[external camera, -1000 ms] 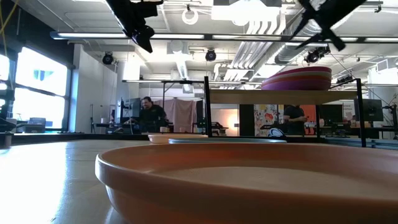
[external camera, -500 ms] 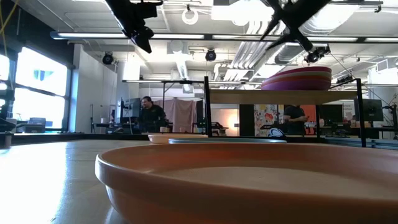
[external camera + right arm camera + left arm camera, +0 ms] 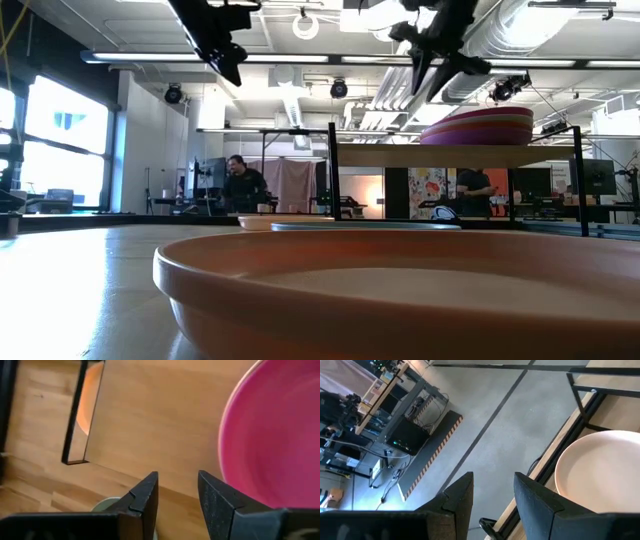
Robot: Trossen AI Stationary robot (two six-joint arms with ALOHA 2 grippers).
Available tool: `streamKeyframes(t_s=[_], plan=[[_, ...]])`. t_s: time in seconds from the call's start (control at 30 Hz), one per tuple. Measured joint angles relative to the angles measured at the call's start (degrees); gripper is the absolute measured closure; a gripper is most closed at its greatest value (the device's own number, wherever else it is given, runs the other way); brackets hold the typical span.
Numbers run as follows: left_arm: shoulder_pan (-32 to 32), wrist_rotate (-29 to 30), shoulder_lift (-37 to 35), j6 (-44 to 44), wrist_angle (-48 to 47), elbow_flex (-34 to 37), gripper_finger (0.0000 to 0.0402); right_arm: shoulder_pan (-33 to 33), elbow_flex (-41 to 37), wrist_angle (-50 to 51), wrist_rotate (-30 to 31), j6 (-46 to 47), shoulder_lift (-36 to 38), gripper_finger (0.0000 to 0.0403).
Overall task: Place and stack plates onto a shelf
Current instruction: Adjust the stacked plates on the shelf
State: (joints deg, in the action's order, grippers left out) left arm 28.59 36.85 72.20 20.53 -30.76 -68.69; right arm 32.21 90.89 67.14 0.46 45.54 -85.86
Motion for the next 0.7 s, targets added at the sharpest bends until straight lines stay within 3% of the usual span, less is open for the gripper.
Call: streamKeyframes(t_s=[0.23, 0.5, 0.7], plan=[[3.0, -1.4, 0.0, -4.7, -3.6, 0.0, 0.0271, 0.0, 0.1, 1.7, -2.9, -0.6, -3.9, 0.0286], [6.6, -10.7, 0.0, -8.7, -4.6, 0.0, 0.0271, 0.4, 0.1, 5.6, 0.0, -0.1, -4.8, 0.0286], [9.1, -14.6, 0.0, -9.7, -4.6, 0.0, 0.0271, 0.4, 0.1, 7.8, 2.7, 0.7, -4.8, 0.0286]])
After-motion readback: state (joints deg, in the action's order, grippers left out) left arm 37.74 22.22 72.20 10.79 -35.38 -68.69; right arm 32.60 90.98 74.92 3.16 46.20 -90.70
